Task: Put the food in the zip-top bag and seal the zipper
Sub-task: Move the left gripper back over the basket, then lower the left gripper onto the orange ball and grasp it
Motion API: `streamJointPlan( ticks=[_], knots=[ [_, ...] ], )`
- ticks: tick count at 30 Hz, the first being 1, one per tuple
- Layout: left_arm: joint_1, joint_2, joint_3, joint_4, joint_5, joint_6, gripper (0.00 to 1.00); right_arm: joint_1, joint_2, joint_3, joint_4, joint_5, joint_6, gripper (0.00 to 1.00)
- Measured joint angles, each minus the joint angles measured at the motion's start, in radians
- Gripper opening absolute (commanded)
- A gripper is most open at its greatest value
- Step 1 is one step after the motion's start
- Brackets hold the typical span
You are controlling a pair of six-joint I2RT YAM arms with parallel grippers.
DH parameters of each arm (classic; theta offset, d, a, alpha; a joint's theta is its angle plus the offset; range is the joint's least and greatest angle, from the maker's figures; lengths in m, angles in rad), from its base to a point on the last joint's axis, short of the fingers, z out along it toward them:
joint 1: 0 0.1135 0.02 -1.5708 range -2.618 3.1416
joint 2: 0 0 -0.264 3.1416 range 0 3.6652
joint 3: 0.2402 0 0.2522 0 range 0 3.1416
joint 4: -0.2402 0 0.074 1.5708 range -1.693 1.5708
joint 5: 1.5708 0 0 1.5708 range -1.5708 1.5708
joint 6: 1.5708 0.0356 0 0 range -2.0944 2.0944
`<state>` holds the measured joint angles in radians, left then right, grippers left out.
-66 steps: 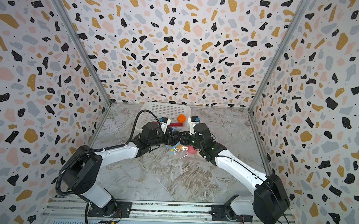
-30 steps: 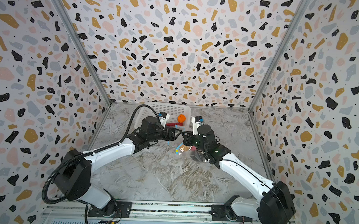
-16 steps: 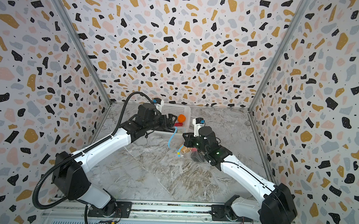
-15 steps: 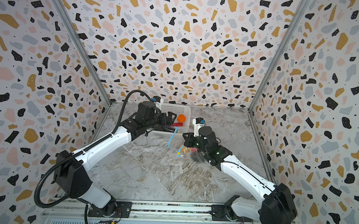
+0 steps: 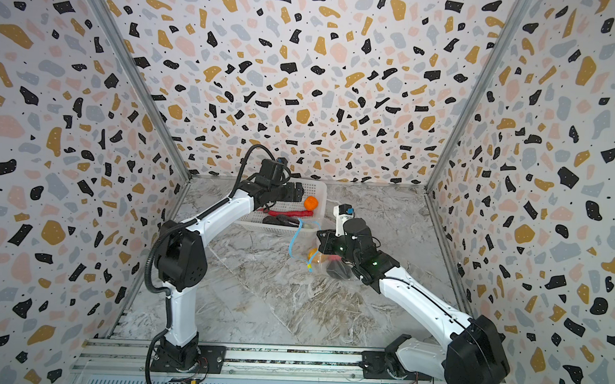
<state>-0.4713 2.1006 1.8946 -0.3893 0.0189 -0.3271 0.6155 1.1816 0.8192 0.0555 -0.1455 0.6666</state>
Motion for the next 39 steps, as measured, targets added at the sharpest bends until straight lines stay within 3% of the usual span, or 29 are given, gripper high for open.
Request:
streamJointPlan(
  ticks=[4, 24, 32, 39],
  knots=[
    [0.000, 0.110, 0.123, -0.012, 0.019, 0.006, 0.93, -0.023, -0.047, -0.026, -0.007, 0.000, 0.000, 0.00],
    [-0.020, 0.427, 0.354, 0.012, 0.075, -0.011, 0.92, -0.052, -0.054, -0.038, -0.047, 0.003, -0.010, 0.00],
    [-0.029, 0.476, 0.375, 0.031, 0.067, -0.026, 0.82, -0.053, -0.035, -0.038, -0.048, 0.003, -0.010, 0.00],
    [-0.029, 0.490, 0.375, 0.030, -0.003, -0.015, 0.71, -0.053, -0.035, -0.037, -0.049, 0.003, -0.011, 0.00]
  ],
)
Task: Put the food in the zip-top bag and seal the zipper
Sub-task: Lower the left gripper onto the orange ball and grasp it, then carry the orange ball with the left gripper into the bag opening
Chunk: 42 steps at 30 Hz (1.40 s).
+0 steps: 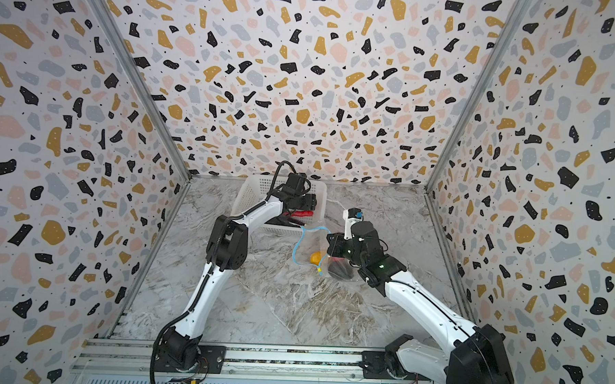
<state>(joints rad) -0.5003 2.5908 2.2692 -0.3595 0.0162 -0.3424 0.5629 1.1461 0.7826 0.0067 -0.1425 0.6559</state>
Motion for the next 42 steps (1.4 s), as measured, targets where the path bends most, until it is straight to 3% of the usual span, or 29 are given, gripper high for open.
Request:
streamJointPlan(
  ticks=[7, 19, 33, 42],
  knots=[
    [0.011, -0.004, -0.006, 0.002, -0.042, 0.018, 0.53, 0.000, 0.004, 0.000, 0.000, -0.003, 0.000, 0.00],
    [0.064, -0.081, -0.077, -0.006, -0.055, 0.045, 0.44, -0.005, 0.048, 0.004, 0.009, -0.015, -0.003, 0.00],
    [0.055, -0.465, -0.391, 0.029, -0.006, 0.050, 0.42, -0.020, 0.070, 0.026, 0.024, -0.048, -0.008, 0.00],
    [0.016, -0.885, -0.830, 0.086, 0.082, 0.051, 0.42, -0.027, 0.072, 0.063, 0.024, -0.056, -0.011, 0.00]
  ],
)
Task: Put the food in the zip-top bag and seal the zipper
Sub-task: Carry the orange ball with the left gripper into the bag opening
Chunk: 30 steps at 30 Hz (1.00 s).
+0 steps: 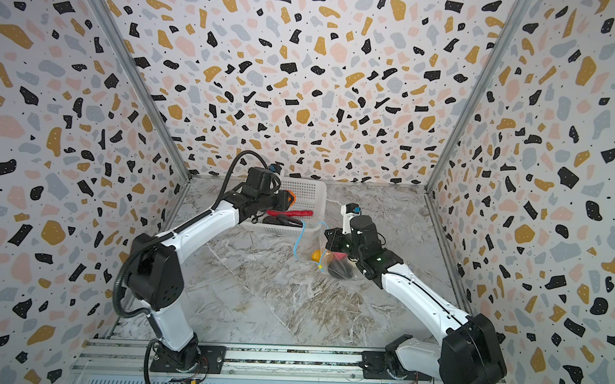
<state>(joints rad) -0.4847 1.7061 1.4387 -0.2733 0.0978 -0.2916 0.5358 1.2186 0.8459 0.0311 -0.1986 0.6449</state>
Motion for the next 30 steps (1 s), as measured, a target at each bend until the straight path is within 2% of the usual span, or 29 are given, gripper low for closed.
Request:
streamJointPlan(
  ticks=[5, 11, 19, 30],
  knots=[
    [-0.053, -0.191, -0.172, 0.040, 0.081, -0.003, 0.42, 0.000, 0.007, 0.010, 0.007, -0.008, 0.000, 0.00],
    [-0.139, -0.286, -0.295, 0.095, 0.163, -0.009, 0.43, 0.007, 0.017, 0.026, 0.000, -0.013, -0.001, 0.00],
    [-0.167, -0.275, -0.400, 0.195, 0.205, -0.076, 0.42, 0.029, 0.017, 0.062, -0.005, -0.004, -0.001, 0.00],
    [-0.178, -0.259, -0.407, 0.345, 0.208, -0.214, 0.43, 0.061, 0.016, 0.062, -0.009, 0.024, 0.001, 0.00]
  ],
)
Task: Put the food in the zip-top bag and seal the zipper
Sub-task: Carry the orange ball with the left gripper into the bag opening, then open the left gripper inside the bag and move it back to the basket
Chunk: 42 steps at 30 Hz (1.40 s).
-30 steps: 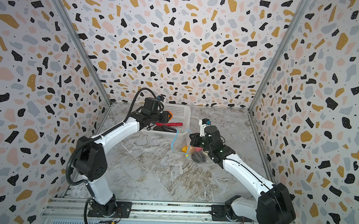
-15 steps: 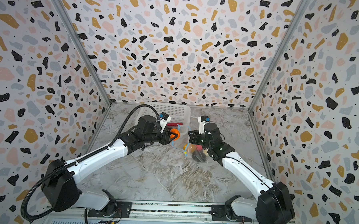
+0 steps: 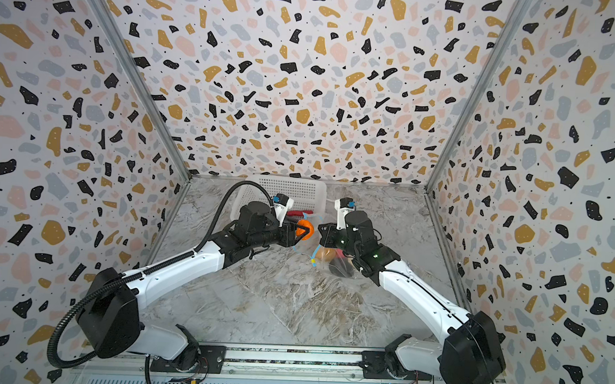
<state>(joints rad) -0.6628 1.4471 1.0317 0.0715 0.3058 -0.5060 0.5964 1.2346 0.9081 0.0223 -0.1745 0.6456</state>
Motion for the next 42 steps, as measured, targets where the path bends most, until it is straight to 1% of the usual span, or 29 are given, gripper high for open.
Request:
streamJointPlan(
  ticks=[5, 11, 18, 25, 34, 38, 42],
  knots=[
    [-0.013, 0.000, -0.019, 0.031, 0.000, -0.029, 0.44, 0.006, 0.000, 0.000, 0.000, 0.008, 0.000, 0.00],
    [-0.013, 0.003, -0.046, 0.037, -0.005, -0.034, 0.44, 0.010, -0.002, 0.000, 0.000, 0.011, 0.000, 0.00],
    [-0.014, 0.043, -0.058, 0.073, -0.011, -0.048, 0.46, 0.011, -0.003, 0.015, -0.009, 0.013, 0.000, 0.00],
    [-0.023, 0.090, -0.057, 0.087, -0.010, -0.057, 0.53, 0.018, -0.003, 0.017, -0.011, 0.025, 0.000, 0.00],
    [-0.028, 0.113, -0.051, 0.080, -0.011, -0.051, 0.67, 0.021, -0.021, 0.017, -0.013, 0.041, 0.000, 0.00],
    [-0.029, 0.113, -0.036, 0.066, -0.011, -0.043, 0.71, 0.021, -0.027, 0.017, -0.013, 0.041, 0.000, 0.00],
    [-0.029, 0.113, -0.021, 0.055, -0.016, -0.033, 0.73, 0.021, -0.029, 0.017, -0.013, 0.044, 0.000, 0.00]
  ],
)
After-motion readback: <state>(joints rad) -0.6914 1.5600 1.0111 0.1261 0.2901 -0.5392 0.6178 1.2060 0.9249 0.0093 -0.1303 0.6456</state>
